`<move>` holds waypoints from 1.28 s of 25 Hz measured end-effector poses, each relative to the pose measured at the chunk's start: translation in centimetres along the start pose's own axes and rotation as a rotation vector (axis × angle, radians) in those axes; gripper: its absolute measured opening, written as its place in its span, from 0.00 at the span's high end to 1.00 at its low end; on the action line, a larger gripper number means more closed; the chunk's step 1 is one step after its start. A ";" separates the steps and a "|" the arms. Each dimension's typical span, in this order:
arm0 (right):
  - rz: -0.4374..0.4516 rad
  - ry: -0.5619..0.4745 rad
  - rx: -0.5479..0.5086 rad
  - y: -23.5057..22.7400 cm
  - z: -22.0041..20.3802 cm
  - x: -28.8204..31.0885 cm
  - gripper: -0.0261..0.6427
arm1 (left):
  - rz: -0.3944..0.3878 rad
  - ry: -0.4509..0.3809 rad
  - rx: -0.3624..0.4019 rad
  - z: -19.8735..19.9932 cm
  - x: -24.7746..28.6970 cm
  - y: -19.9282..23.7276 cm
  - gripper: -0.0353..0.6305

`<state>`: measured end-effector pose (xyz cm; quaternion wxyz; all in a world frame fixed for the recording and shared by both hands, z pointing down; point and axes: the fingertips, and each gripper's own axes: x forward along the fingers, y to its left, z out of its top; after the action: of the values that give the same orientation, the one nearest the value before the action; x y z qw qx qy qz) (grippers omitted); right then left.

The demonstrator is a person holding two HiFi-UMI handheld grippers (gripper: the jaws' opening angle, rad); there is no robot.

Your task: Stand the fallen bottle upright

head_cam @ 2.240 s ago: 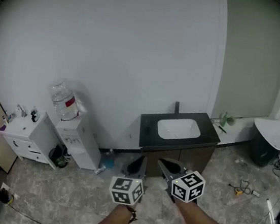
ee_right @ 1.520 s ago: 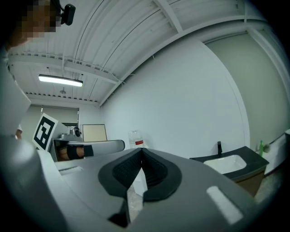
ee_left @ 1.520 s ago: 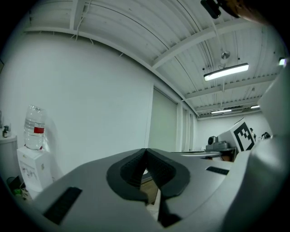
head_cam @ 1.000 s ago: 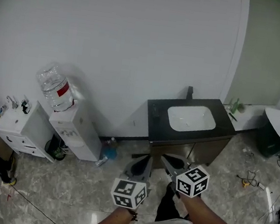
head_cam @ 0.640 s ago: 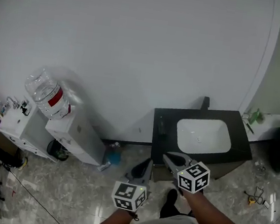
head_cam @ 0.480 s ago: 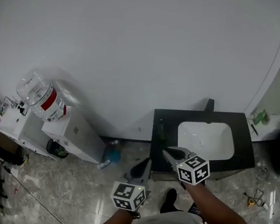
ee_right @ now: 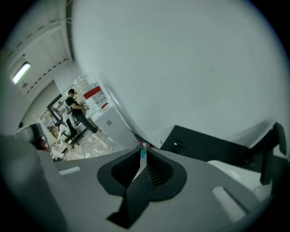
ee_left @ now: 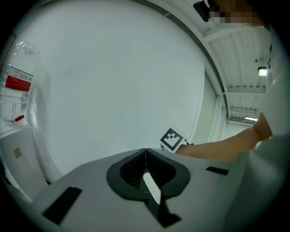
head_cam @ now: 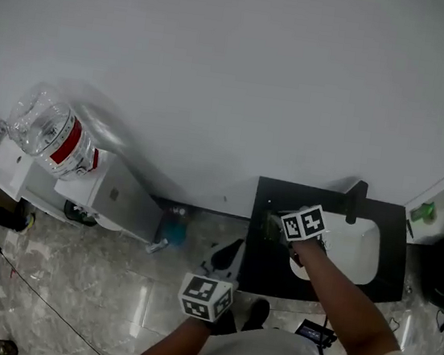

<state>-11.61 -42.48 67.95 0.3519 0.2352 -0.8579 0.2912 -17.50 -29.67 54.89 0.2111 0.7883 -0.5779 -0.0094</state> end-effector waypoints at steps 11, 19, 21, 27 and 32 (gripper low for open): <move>-0.085 0.316 0.316 -12.5 -1.3 13.8 0.79 | -0.039 0.127 -0.004 -0.9 6.1 7.1 0.94; -0.065 0.451 0.374 -13.0 -3.4 18.7 0.75 | -0.030 0.164 -0.039 -1.8 7.7 10.1 0.94; -0.066 0.465 0.359 -13.0 -3.7 19.0 0.77 | -0.029 0.166 -0.041 -1.9 7.9 10.3 0.94; -0.046 0.349 0.250 -12.7 -2.0 17.6 0.78 | -0.040 0.163 -0.037 -1.7 8.4 9.9 0.94; -0.034 0.106 0.084 -10.7 1.7 13.1 0.79 | -0.072 0.152 -0.014 -0.8 8.9 7.9 0.94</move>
<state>-14.28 -53.91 80.27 0.3915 0.2487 -0.8210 0.3329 -21.45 -39.48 60.41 0.2594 0.8054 -0.5315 0.0386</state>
